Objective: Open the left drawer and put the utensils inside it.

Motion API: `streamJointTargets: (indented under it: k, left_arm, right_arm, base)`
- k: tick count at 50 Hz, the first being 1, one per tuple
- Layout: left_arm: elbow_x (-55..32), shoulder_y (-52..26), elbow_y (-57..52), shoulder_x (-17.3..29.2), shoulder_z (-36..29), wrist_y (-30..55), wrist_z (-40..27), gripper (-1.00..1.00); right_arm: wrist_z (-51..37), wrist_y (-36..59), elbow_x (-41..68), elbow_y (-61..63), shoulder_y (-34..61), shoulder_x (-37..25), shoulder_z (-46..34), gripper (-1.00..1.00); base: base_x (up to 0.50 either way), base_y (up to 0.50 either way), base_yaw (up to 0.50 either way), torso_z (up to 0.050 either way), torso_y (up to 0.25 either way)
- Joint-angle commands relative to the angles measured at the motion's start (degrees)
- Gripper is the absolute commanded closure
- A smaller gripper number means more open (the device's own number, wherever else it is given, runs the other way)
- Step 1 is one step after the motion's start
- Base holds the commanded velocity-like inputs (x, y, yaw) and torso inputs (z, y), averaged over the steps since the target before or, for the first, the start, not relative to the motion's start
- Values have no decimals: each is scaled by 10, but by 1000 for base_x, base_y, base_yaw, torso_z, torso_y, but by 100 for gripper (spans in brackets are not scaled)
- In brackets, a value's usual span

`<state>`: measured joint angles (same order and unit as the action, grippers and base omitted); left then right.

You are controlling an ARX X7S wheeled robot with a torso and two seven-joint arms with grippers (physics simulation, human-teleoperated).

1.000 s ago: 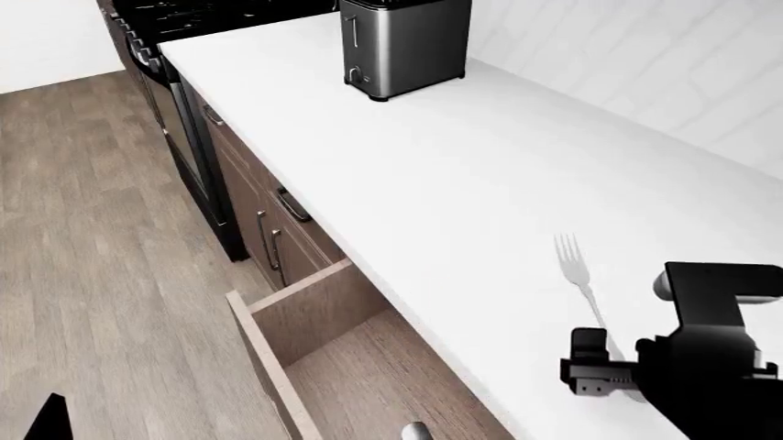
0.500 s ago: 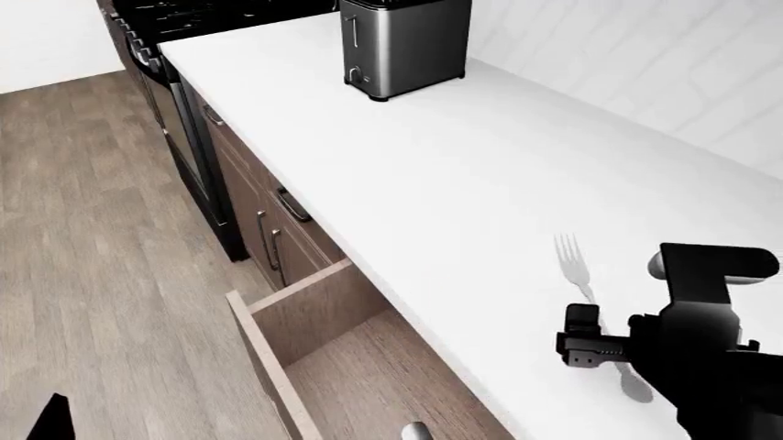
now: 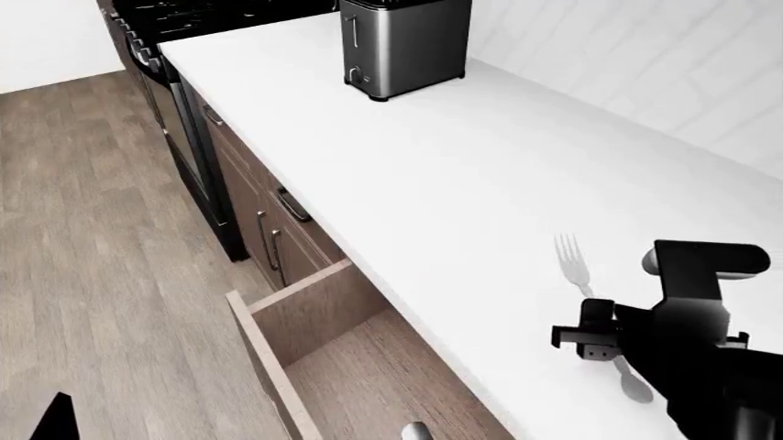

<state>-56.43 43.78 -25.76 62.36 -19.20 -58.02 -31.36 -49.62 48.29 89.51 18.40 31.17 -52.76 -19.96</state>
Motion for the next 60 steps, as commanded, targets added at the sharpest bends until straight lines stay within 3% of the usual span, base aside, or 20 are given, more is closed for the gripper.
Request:
streamJointTargets:
  k: [1, 33, 53, 60]
  left_arm:
    - [-3, -12, 2, -5, -4, 10, 4, -100]
    - [-7, -8, 2, -14, 6, 17, 20, -100]
    - [-17, -14, 8, -20, 3, 21, 34, -100]
    - [-10, -6, 2, -17, 9, 18, 27, -100]
  right_arm:
    - [-18, 19, -4, -23, -46, 1, -37, 100]
    - [-8, 33, -9, 8, -22, 9, -52, 100]
    - [-82, 39, 44, 85, 4, -10, -32, 100]
    - [-141, 55, 112, 139, 46, -26, -26, 100]
  base:
    - [0, 0, 3, 0, 0]
    - [1, 0, 0, 0, 0]
    - [0, 0, 0, 0, 0]
    - [0, 0, 0, 0, 0]
